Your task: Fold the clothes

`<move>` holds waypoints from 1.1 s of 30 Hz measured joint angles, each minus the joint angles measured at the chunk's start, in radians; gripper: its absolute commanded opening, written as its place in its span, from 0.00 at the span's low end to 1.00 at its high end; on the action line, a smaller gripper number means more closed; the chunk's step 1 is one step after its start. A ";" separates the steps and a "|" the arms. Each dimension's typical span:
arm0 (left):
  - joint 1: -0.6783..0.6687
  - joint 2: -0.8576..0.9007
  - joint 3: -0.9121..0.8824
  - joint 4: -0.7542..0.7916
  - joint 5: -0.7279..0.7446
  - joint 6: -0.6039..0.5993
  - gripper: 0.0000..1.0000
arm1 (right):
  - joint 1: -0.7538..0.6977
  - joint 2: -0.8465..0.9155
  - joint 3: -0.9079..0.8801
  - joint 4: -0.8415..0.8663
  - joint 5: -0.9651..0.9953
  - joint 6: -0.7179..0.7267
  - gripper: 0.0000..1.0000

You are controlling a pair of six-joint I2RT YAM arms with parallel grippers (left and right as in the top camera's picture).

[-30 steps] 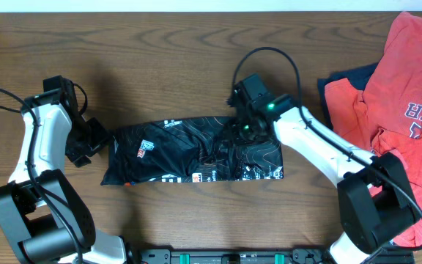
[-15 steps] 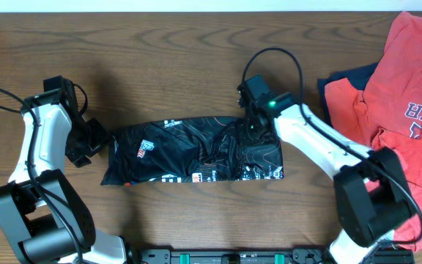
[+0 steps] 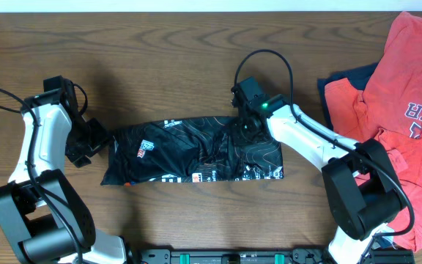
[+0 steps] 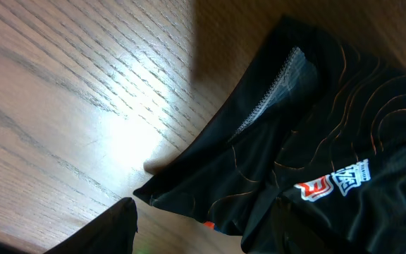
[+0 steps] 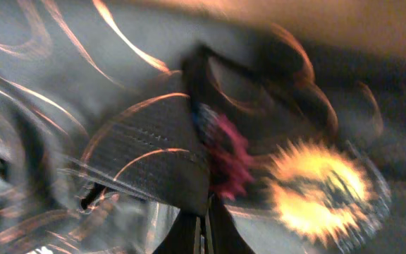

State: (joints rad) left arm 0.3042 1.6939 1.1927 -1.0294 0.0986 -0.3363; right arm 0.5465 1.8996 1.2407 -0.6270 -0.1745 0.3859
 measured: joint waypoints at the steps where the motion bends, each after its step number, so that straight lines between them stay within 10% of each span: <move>1: 0.000 0.000 0.000 0.000 0.000 0.000 0.63 | 0.000 0.000 0.000 0.044 -0.027 -0.002 0.01; 5: 0.000 0.000 0.000 -0.001 0.000 0.000 0.63 | 0.000 0.000 0.001 0.246 -0.204 -0.023 0.50; 13: 0.000 0.000 0.000 -0.010 0.000 0.000 0.63 | -0.001 0.000 0.003 0.159 -0.341 -0.038 0.44; 33: 0.000 -0.001 0.000 -0.011 0.000 0.000 0.63 | -0.002 0.000 0.002 -0.195 0.060 -0.030 0.44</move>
State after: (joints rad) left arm 0.3042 1.6928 1.1927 -1.0405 0.0986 -0.3359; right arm 0.5446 1.8999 1.2423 -0.8219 -0.1143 0.3561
